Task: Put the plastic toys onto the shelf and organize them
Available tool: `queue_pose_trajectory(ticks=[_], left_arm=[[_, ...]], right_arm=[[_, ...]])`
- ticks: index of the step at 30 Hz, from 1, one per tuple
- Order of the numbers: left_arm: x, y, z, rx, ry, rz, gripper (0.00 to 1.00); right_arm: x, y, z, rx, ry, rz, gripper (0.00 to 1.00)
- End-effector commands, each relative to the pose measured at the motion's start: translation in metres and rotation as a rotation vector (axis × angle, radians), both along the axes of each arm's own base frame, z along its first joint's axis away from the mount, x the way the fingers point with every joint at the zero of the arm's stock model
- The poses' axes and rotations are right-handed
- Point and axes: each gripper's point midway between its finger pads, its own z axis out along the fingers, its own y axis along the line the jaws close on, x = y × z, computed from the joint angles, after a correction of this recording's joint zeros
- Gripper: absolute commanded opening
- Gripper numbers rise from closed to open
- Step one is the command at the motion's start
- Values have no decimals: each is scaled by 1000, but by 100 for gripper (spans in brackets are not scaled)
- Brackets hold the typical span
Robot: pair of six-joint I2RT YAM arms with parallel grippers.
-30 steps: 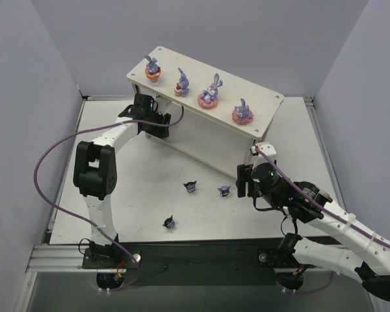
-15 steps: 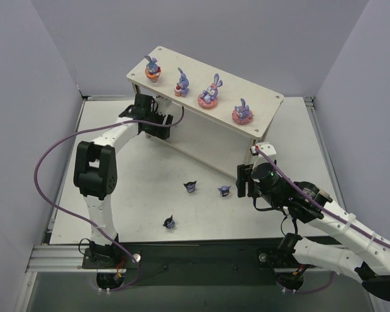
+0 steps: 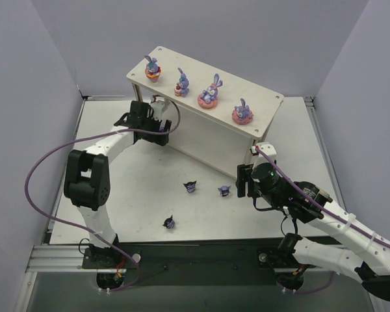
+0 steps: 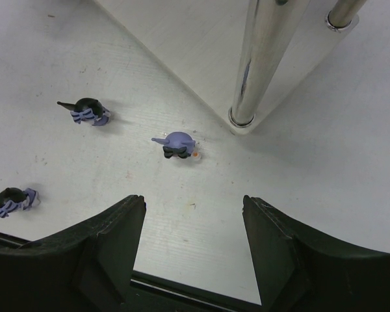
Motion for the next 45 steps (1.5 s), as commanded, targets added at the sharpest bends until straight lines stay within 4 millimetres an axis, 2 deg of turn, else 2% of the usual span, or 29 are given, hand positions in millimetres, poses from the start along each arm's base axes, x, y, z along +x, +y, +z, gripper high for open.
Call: queue_pose_trajectory(ticks=[1,3,4,6,7,8,9,10,12,13,14,16,17,19,20,22,23,25,29,30,31,33,39,45], left_arm=[[3,4,64,-83,-182,77,97],[-3,9,66,-94,-193,108,97],[-8,10,79,-124,-213,137,97],[-22,14,75,-152,-196,187,97],[-29,20,89,-167,-225,221,97],[-38,21,89,-197,-209,261,97],[-52,26,78,-192,-173,294,97],[-64,30,93,-212,-193,323,97],[-96,36,78,-230,-97,409,97],[-112,37,90,-261,-97,430,97],[-135,42,78,-265,-5,508,97],[-169,42,77,-284,63,555,97],[-194,44,67,-282,155,617,97],[-224,38,64,-286,200,642,96],[-246,28,58,-269,242,671,96],[-269,19,57,-300,274,709,96],[-289,3,48,-324,327,727,95],[-302,0,41,-355,347,831,95],[-326,-5,27,-286,386,934,94],[-335,-17,29,-280,396,904,94],[-338,-22,21,-266,408,954,94],[-347,-40,14,-229,422,934,94],[-354,-63,6,-203,416,1000,95],[-351,-73,-23,-224,427,1055,93]], right_arm=[[0,-2,7,11,-7,-7,63],[0,-3,7,12,-7,-7,63],[0,-3,7,8,-7,-6,63],[0,-3,8,14,-9,-4,63],[0,-3,8,14,-9,0,63],[0,-3,8,15,-9,0,63],[0,-3,8,14,-7,1,63],[-1,-2,7,15,-2,2,63],[-3,1,5,17,15,22,63],[-3,3,4,18,20,29,63],[-4,6,1,18,35,39,63],[-5,8,-1,20,44,44,63],[-6,9,-5,15,55,49,63],[-5,9,-6,15,59,49,63],[-6,10,-8,12,66,55,63],[-6,10,-9,14,71,52,63],[-6,10,-9,20,73,50,63],[-8,12,-9,36,87,46,63],[-13,13,-9,69,104,46,63],[-14,13,-10,72,107,45,63],[-15,12,-12,71,115,41,63],[-17,9,-14,77,116,36,63],[-25,3,-22,91,123,41,63],[-27,-2,-20,89,99,53,63]])
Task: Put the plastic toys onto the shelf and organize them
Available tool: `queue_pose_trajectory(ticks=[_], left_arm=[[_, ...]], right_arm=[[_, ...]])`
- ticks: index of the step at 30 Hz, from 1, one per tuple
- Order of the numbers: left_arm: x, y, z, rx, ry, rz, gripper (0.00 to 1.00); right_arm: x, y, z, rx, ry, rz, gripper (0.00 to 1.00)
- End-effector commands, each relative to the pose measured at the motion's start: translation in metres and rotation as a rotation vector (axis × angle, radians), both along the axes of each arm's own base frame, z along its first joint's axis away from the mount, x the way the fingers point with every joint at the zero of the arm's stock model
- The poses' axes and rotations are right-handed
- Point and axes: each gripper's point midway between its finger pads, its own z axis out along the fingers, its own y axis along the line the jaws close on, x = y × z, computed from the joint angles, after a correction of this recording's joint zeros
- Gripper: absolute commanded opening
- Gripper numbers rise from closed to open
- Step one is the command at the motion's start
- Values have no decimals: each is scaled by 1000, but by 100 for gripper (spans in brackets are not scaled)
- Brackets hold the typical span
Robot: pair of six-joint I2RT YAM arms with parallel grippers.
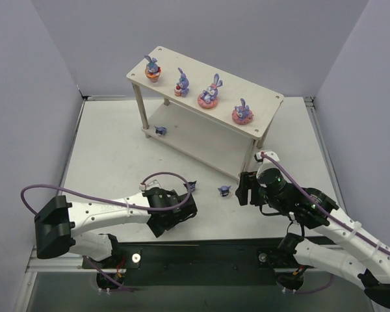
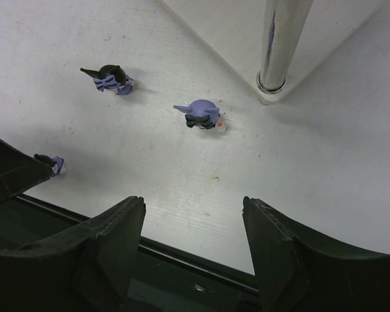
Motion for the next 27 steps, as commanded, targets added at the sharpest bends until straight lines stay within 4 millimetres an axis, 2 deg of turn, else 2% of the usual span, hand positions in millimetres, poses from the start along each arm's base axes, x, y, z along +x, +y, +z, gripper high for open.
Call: queue_pose_trajectory(ticks=[1,17,27], left_arm=[[8,-9,-10,-61,-28,131,92],[23,15,-36,22,-56,139,72],[21,12,-41,15,-51,89,54]], right_arm=[[-2,-7,-1,-14,-7,2,63],[-3,-16,-4,-19,-18,-14,63],[-5,-24,-5,-18,-20,-41,63]])
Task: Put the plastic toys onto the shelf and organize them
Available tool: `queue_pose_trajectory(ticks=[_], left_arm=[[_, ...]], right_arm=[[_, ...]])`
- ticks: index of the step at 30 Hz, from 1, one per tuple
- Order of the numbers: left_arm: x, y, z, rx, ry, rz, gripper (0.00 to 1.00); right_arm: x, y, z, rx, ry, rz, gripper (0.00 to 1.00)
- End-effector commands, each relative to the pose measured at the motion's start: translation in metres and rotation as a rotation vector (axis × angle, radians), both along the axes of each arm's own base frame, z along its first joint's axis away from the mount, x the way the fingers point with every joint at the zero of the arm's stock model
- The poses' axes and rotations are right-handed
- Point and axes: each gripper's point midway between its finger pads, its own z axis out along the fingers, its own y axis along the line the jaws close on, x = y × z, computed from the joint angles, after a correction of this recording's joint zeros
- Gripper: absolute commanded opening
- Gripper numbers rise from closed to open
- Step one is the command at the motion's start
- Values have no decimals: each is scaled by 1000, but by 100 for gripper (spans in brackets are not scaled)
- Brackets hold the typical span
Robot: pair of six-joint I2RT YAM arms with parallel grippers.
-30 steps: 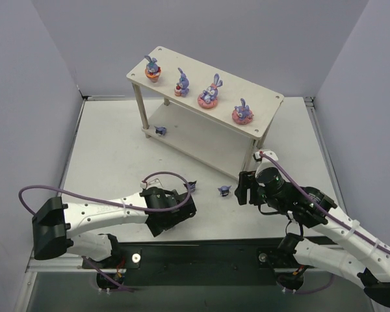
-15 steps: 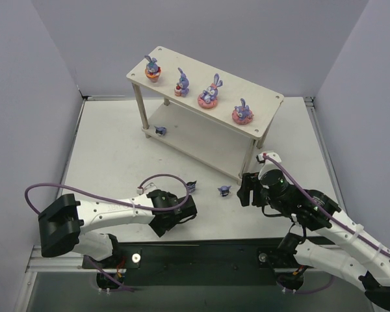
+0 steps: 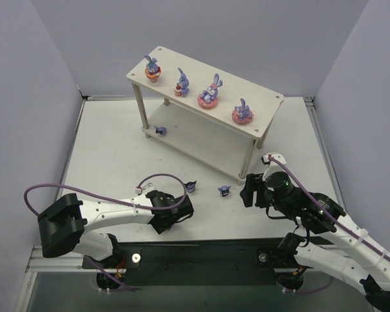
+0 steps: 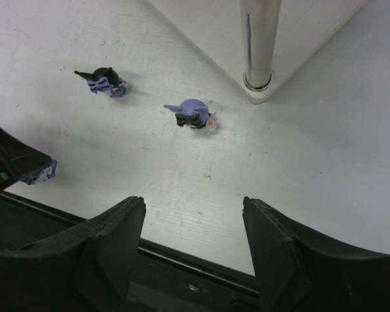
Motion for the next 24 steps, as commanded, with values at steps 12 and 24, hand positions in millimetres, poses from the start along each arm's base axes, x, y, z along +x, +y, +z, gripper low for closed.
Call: queue_pose_trajectory(ticks=[12,24], left_arm=[[37,-18,29,23,-136,-319,35],[121,-28,92,-1,-342,-893,31]], right_arm=[[-3,-16,-7,-28,2,-44,63],[2,-21,-1,-48,-11,-77,63]])
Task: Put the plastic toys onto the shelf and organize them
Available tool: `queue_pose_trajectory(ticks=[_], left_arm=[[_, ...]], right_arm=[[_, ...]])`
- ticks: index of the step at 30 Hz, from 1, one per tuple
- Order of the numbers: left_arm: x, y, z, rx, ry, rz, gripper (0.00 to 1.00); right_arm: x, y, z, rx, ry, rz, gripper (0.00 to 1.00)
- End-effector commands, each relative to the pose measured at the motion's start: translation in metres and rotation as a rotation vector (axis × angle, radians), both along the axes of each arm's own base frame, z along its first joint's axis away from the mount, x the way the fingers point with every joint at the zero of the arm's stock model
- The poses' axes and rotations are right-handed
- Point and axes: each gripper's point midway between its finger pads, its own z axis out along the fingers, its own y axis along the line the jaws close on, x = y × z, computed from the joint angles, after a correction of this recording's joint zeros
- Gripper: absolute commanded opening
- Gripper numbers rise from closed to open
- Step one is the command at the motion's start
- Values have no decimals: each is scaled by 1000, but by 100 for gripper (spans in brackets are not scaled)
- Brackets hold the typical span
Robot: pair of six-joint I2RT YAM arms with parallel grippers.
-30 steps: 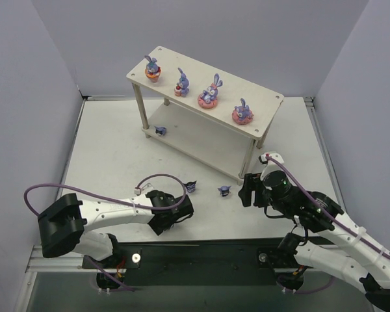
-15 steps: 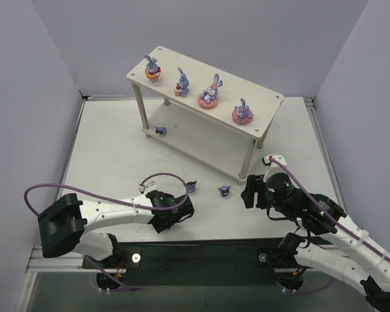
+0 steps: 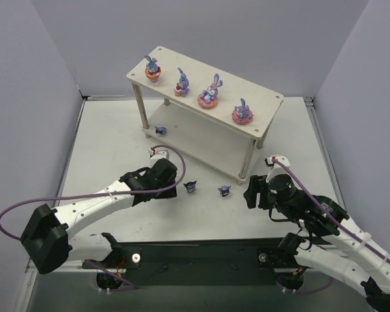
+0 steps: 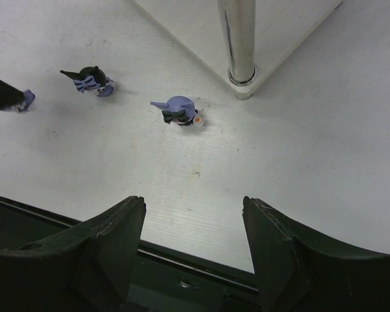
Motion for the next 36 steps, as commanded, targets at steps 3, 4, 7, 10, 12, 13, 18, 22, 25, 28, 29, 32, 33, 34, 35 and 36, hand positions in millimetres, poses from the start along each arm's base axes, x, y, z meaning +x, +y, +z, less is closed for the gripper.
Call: queue_pose_trajectory(ticks=[3,4,7,10,12,13,18,22,25,28,29,32,33,34,35,36], left_arm=[[50,-25,46,-6,-146,-372,26],[61,-25,51,-3,-165,-374,22],[83,-31,59,11,-203,-443,16],[104,-27,53,28,-188,-460,12],[117,-29,59,5,-199,-476,10],[124,-30,57,11,-204,-488,10],[152,-34,68,4,-249,-519,8],[170,-30,62,22,-255,-538,0],[180,-28,60,35,-266,-553,0],[190,-28,59,43,-268,-563,0],[193,-28,58,60,-276,-583,0],[200,-30,59,61,-284,-604,0],[202,-30,58,67,-286,-605,0],[204,-31,58,72,-292,-613,0],[208,-30,61,73,-302,-615,0],[211,-30,59,77,-298,-615,0]], right_arm=[[7,-11,6,-37,-15,-62,63],[8,-11,7,-37,-14,-63,63],[10,-11,10,-43,-14,-74,63],[13,-10,13,-46,-14,-79,63],[15,-11,15,-53,-14,-88,63],[15,-11,16,-54,-17,-88,63],[18,-14,17,-69,-20,-108,63],[21,-15,17,-80,-19,-123,63],[21,-16,18,-74,-19,-133,63],[21,-16,18,-68,-16,-140,63],[21,-16,18,-67,-15,-141,63],[21,-15,19,-63,-11,-146,63],[21,-15,19,-62,-10,-146,63],[21,-14,18,-60,-7,-147,63],[21,-14,19,-59,-6,-148,62],[21,-13,19,-56,-6,-146,62]])
